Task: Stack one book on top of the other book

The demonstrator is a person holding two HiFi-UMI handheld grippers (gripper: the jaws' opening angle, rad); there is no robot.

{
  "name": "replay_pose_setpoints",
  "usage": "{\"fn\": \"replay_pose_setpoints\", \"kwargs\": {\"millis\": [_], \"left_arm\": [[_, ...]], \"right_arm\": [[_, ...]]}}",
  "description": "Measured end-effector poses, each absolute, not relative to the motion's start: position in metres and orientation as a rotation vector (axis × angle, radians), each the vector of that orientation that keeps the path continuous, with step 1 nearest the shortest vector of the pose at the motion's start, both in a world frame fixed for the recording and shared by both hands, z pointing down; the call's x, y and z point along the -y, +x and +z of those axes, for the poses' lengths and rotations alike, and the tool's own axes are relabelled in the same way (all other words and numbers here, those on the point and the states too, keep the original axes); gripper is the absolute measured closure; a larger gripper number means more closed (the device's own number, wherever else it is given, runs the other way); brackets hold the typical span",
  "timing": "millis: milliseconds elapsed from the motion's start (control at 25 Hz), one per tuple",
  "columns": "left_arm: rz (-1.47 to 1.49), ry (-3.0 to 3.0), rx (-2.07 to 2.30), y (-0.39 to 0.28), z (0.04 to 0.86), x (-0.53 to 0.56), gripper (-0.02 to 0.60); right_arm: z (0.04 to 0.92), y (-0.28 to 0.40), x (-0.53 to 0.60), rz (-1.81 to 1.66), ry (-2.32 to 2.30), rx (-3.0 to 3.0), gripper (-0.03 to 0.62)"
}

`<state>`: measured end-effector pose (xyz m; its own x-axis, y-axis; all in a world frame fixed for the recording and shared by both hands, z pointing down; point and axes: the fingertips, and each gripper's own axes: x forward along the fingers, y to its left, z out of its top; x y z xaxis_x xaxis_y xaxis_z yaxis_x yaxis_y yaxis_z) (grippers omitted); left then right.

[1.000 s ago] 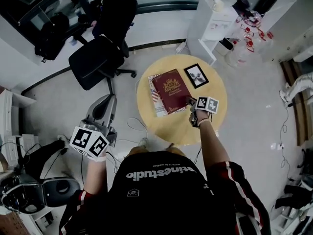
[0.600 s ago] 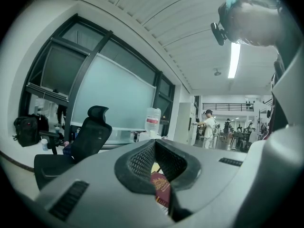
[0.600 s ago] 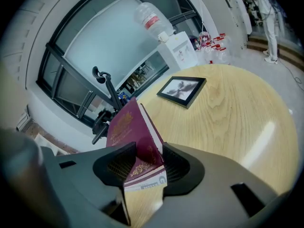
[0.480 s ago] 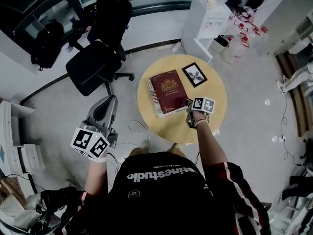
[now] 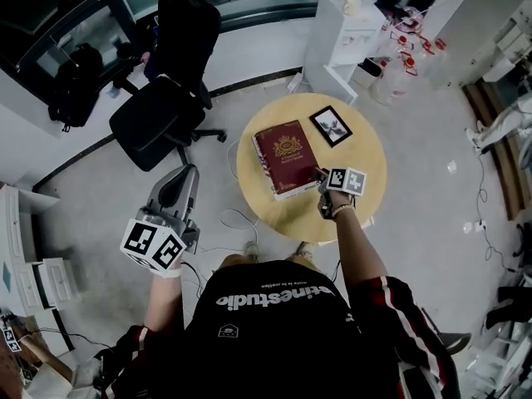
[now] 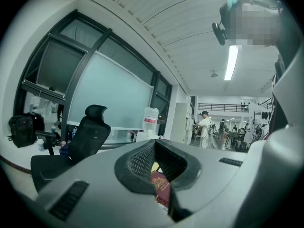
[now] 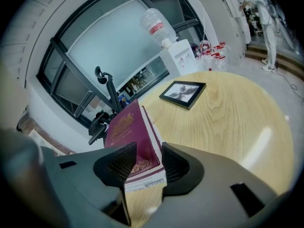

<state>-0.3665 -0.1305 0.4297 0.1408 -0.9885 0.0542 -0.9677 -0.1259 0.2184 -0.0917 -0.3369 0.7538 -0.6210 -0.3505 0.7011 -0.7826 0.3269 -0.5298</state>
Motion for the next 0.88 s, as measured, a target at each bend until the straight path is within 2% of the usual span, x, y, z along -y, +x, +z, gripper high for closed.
{"fn": "replay_pose_setpoints", "kwargs": {"millis": [440, 880], "left_arm": [[-0.153, 2.313, 1.823, -0.356, 0.429, 0.151, 0.566], [-0.123, 2.429, 1.659, -0.302, 0.412, 0.203, 0.566]], "right_arm": [[0.718, -0.057, 0.339, 1.074, 1.076, 2.176, 0.404], [0.608, -0.004, 0.357, 0.797, 1.158, 2.314, 0.408]]}}
